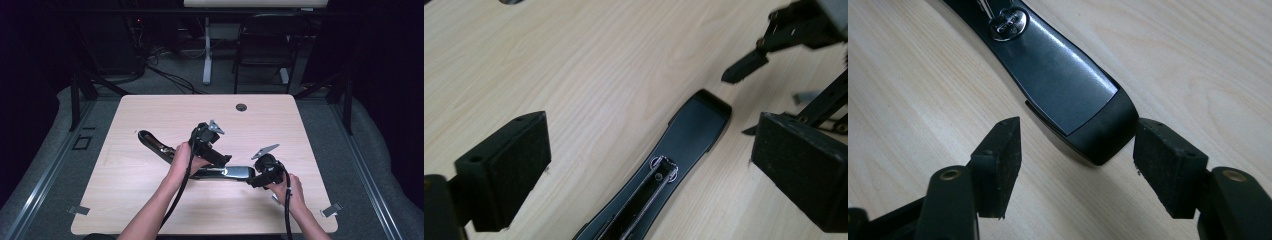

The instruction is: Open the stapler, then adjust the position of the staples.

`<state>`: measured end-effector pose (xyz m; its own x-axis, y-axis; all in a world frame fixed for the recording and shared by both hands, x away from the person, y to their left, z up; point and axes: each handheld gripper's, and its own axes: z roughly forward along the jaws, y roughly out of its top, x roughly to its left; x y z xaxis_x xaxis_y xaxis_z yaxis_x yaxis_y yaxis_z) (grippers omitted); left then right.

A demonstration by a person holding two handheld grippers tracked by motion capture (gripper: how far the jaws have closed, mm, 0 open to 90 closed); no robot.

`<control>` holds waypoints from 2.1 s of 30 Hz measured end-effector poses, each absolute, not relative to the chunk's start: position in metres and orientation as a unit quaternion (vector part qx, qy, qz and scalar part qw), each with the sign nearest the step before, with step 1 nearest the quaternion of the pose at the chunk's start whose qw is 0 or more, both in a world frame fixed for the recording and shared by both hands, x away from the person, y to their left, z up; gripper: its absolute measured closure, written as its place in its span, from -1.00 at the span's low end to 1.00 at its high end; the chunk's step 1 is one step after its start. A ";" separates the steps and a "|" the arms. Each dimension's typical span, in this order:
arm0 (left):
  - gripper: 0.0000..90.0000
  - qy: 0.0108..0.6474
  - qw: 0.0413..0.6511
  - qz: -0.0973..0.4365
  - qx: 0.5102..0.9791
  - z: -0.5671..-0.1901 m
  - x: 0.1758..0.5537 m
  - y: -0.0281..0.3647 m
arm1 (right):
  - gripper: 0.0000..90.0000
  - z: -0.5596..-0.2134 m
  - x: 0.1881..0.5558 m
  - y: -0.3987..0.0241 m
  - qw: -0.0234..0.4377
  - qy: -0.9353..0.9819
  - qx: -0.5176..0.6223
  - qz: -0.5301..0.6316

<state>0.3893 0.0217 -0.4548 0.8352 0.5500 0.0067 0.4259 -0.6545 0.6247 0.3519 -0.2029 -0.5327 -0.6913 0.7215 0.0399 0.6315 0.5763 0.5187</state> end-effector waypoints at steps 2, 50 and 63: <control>-0.99 0.264 0.312 0.092 0.908 -0.457 0.391 0.023 | -0.29 -0.529 0.353 -0.203 0.082 0.888 0.384 0.240; -1.00 0.261 0.315 0.046 0.911 -0.490 0.316 0.114 | -0.67 -0.508 0.356 -0.244 0.064 0.889 0.419 0.172; -1.00 0.286 0.307 0.053 0.906 -0.492 0.313 0.140 | -0.67 -0.507 0.355 -0.246 0.069 0.892 0.415 0.165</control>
